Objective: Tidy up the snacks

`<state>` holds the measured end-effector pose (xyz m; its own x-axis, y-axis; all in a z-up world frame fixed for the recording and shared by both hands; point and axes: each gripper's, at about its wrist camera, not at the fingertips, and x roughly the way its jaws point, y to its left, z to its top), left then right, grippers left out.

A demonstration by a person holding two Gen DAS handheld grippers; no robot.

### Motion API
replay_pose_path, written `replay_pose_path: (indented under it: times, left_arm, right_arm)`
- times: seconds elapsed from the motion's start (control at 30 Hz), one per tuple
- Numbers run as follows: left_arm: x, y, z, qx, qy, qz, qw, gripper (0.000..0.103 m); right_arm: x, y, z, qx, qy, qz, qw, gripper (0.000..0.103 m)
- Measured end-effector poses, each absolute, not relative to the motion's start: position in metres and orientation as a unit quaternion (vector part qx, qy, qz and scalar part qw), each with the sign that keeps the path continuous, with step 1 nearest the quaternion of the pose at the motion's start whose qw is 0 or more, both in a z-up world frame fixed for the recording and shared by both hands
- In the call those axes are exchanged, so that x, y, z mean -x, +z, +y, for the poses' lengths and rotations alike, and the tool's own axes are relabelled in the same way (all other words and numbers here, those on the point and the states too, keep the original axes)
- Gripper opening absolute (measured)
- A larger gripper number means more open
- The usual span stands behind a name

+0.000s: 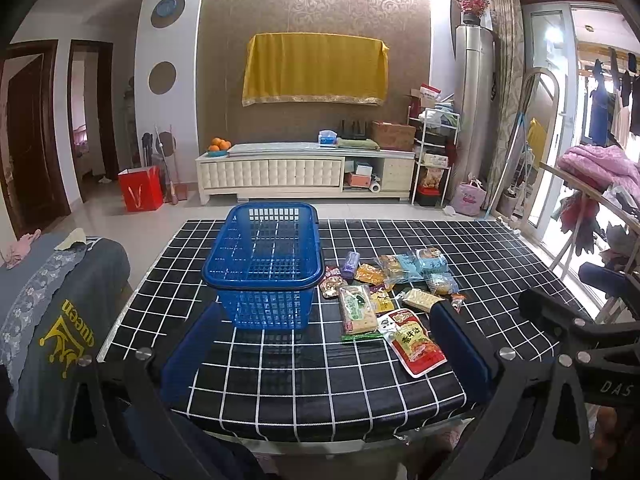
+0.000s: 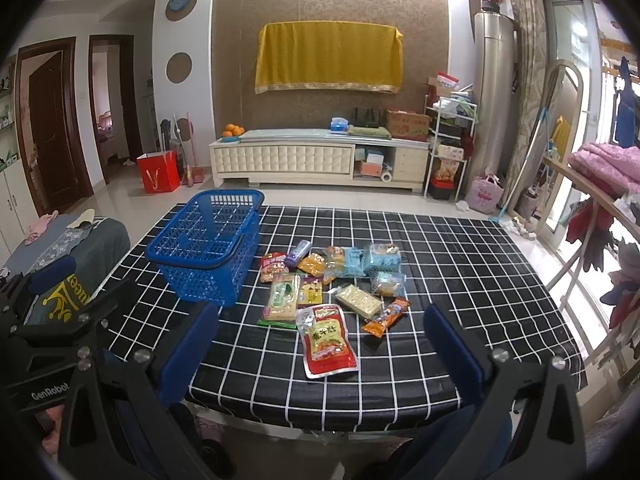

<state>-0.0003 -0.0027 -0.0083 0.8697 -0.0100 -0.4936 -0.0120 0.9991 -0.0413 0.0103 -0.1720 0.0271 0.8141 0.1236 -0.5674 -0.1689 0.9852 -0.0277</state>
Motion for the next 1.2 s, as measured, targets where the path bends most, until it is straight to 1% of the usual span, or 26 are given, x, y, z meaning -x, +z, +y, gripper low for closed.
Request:
replay_pose_path:
  times: [0.2,0.33,0.43,0.53,0.63,0.83,1.03,1.2]
  left_arm:
    - [-0.013,0.005,-0.001,0.023,-0.002,0.254,0.967,0.103]
    - [-0.033,0.009,0.007,0.036,0.008,0.256,0.966,0.103]
    - [-0.055,0.002,0.015,0.054,0.011,0.275,0.96,0.103]
    - [-0.077,-0.01,0.022,0.072,0.01,0.303,0.95,0.103]
    - [-0.094,-0.027,0.022,0.071,0.014,0.328,0.942,0.103]
    - [-0.117,-0.068,0.019,0.067,0.03,0.376,0.924,0.103]
    - [-0.129,-0.111,0.019,0.065,0.039,0.423,0.903,0.103]
    - [-0.136,-0.142,0.019,0.068,0.041,0.457,0.886,0.103]
  right_arm:
    - [-0.036,0.036,-0.187,-0.006,0.09,0.297,0.951,0.103]
    - [-0.061,0.03,-0.195,-0.007,0.055,0.291,0.955,0.103]
    - [-0.086,0.018,-0.196,-0.006,0.059,0.321,0.945,0.103]
    - [-0.114,-0.001,-0.193,-0.009,0.1,0.369,0.924,0.103]
    - [-0.132,-0.022,-0.186,-0.011,0.133,0.397,0.908,0.103]
    - [-0.158,-0.07,-0.168,0.042,0.147,0.449,0.88,0.103]
    - [-0.179,-0.124,-0.168,0.045,0.157,0.514,0.842,0.103]
    - [-0.19,-0.16,-0.165,0.064,0.153,0.541,0.824,0.103]
